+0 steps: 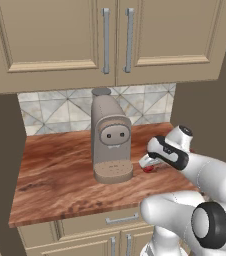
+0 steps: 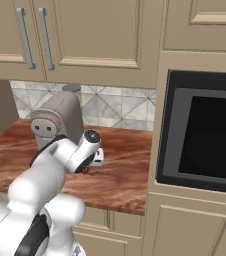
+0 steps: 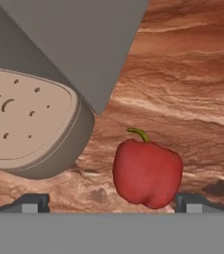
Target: Place the liquor and beer on the top shelf of the fridge to keep them out of children's reach, and place the bell pepper on lower shelves for easy access.
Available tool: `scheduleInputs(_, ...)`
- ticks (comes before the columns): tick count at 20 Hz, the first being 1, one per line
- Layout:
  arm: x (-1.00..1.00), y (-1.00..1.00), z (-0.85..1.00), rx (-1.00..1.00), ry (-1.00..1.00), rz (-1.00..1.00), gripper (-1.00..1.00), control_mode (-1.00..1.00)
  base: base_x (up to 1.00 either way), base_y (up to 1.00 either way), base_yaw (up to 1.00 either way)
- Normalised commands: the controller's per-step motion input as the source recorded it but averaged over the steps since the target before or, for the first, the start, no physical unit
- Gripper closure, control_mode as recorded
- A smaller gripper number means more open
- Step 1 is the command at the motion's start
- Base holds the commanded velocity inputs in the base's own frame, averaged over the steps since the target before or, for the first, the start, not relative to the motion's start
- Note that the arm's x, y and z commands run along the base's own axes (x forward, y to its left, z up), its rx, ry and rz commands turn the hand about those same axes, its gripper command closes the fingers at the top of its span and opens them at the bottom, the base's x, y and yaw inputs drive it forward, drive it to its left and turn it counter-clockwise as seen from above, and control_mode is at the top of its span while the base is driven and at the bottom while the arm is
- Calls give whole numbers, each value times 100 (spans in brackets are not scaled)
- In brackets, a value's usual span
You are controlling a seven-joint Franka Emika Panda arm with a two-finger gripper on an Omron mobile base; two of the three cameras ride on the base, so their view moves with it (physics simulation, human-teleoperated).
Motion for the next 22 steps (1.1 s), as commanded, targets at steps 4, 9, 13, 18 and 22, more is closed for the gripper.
scheduleInputs(4,0,17,-23,2,0,0,-100,-100,0,0,0)
scheduleInputs(9,0,1,-30,0,0,0,-100,-100,0,0,0)
scheduleInputs(13,0,-1,-18,0,0,-1,-100,-100,0,0,0)
scheduleInputs(18,0,-3,-16,0,0,-1,-100,-100,0,0,0)
scheduleInputs(22,0,-1,-11,0,0,-2,-100,-100,0,0,0)
